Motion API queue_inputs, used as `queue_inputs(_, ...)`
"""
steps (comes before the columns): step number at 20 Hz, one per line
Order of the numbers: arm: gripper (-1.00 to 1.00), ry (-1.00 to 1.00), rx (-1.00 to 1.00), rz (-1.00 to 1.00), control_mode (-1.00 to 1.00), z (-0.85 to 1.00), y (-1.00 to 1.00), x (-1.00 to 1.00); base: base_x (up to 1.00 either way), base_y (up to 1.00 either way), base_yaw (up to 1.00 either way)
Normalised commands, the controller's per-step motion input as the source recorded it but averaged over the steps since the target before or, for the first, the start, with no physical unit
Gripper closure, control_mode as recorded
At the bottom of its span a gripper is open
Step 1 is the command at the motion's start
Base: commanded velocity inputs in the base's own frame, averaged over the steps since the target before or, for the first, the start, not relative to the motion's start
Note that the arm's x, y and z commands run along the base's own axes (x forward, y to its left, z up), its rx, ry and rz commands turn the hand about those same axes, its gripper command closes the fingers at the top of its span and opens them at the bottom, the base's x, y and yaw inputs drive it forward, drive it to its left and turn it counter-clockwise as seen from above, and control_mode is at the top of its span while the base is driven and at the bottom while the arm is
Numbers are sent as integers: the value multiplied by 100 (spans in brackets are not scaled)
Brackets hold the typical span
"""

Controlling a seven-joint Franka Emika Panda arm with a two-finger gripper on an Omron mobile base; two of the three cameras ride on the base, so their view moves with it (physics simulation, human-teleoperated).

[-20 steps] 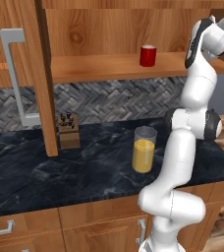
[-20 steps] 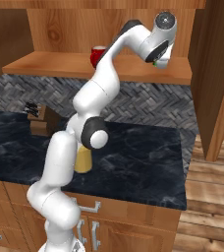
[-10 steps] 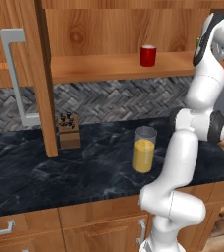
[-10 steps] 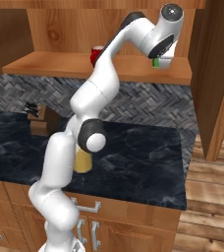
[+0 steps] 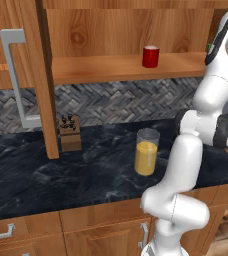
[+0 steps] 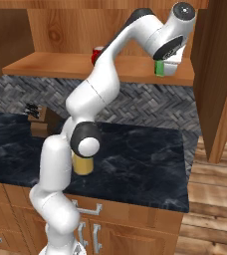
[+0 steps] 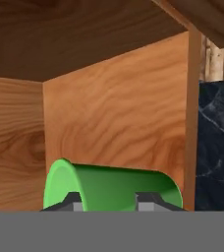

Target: There is a tray on the dining counter. Grab the cup, mug, and pitcher and place them on the tray. The pitcher may be placed next to the tray if it cannot fit the tray.

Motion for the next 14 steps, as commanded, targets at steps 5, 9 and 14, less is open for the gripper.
queue_inputs(5, 100, 0, 0, 0, -100, -18, 7, -73, 0, 0, 0)
queue_inputs(9, 100, 0, 0, 0, -100, -21, 45, -98, 0, 0, 0)
queue_inputs(14, 100, 0, -5, 1, -100, -29, 84, -96, 0, 0, 0)
